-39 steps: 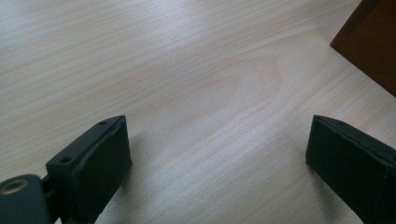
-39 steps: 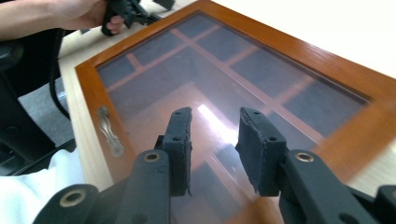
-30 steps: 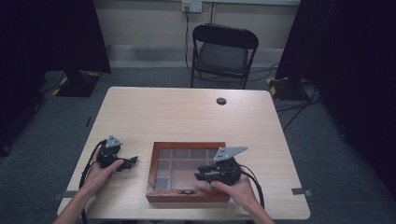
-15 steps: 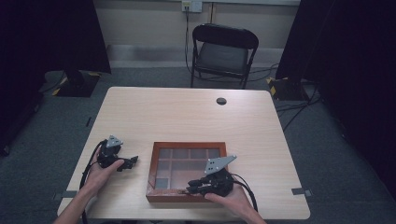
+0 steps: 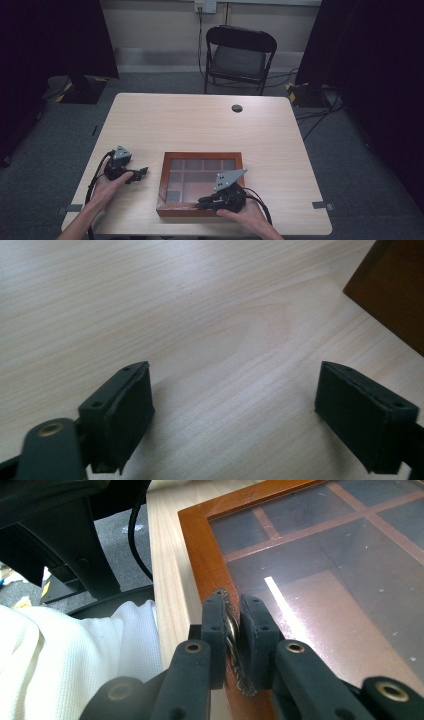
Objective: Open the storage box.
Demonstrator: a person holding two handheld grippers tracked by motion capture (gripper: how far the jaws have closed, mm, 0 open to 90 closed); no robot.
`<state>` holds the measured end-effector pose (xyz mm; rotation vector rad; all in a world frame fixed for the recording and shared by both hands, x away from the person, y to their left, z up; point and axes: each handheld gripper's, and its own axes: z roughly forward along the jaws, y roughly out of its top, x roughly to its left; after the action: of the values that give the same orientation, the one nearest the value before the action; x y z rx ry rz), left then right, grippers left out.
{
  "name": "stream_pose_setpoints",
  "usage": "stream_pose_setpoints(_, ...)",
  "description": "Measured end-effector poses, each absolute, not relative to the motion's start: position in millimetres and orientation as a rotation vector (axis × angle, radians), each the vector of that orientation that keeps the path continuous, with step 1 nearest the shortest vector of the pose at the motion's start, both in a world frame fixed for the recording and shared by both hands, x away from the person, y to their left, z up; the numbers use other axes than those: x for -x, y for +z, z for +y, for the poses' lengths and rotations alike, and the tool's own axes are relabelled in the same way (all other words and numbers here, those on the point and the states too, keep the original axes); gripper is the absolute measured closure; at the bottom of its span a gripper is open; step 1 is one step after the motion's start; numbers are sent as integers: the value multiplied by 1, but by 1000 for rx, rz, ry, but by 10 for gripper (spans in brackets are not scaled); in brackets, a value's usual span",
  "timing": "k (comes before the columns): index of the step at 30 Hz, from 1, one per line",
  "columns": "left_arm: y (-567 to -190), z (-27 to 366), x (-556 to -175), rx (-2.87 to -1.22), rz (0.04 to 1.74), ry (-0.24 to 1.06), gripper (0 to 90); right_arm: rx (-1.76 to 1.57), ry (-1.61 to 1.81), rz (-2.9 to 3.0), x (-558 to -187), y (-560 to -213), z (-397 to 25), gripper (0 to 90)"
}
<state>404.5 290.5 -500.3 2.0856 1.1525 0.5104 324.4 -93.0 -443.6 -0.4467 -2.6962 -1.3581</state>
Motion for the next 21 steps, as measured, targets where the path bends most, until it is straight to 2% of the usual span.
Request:
stream_pose_setpoints(12,-494,287,-400,-2070,1119,458,161,438,-1337,-2681,-328,-439,-93,824)
stream_pose_setpoints(21,-476,281,-390,-2000,1010,390,161,409,-1382,-2647,-333,-424,-95,827)
